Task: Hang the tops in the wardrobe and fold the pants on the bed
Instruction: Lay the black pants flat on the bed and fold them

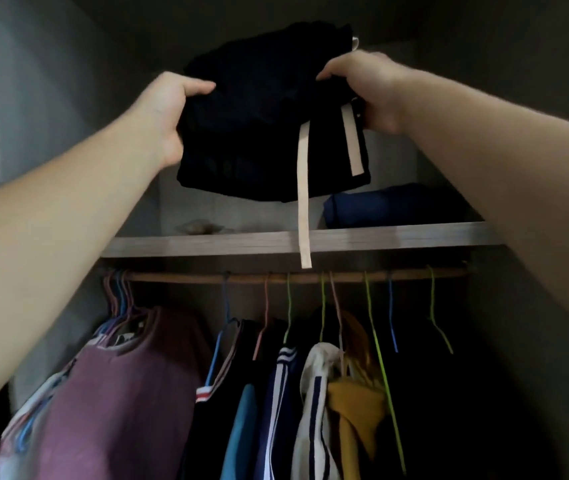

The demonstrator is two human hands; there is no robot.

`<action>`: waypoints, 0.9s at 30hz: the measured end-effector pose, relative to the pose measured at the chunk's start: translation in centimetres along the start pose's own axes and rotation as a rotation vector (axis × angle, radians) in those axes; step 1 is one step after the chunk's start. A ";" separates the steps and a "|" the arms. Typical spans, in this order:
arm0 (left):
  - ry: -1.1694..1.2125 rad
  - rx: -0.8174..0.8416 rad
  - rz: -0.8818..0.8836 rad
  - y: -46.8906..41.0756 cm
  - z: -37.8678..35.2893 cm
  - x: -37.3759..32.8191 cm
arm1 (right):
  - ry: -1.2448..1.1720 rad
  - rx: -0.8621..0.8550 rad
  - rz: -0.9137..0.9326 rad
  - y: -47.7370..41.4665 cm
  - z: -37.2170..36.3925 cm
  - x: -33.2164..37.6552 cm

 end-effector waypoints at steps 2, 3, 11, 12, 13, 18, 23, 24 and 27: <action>0.002 0.032 -0.021 -2.8 0.0 0.0 | 0.036 -0.028 0.034 -1.7 0.0 -0.1; 0.009 0.051 -0.035 -4.2 0.1 0.0 | 0.057 -0.056 0.048 -2.5 -0.1 -0.1; -0.031 0.243 0.014 -15.7 2.1 3.1 | 0.075 -0.234 -0.022 -11.5 -3.6 -2.9; -0.039 0.256 0.042 -17.0 2.7 4.0 | 0.061 -0.239 -0.057 -12.7 -4.5 -3.9; -0.047 0.266 0.077 -18.2 3.3 5.1 | 0.041 -0.242 -0.093 -13.7 -5.3 -5.1; -0.452 0.311 0.343 -21.3 5.4 13.4 | 0.194 -0.039 -0.480 -15.8 -8.4 -14.8; -0.883 0.524 0.582 -19.7 6.7 17.3 | 0.593 0.181 -0.689 -14.8 -8.6 -18.5; -0.915 0.545 0.552 -19.3 6.4 17.2 | 0.611 0.183 -0.671 -14.8 -8.6 -17.9; -0.958 0.676 0.472 -18.2 5.5 17.1 | 0.692 0.214 -0.537 -14.6 -8.9 -16.4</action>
Point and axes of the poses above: each hand's wrist, its own y-axis away from the middle knuckle, its own z-axis out of the back of the hand, x = y × z, the point moved 4 cm from there along -y, towards the middle knuckle, and after that the axes turned 1 degree about y, right-handed, at the moved point
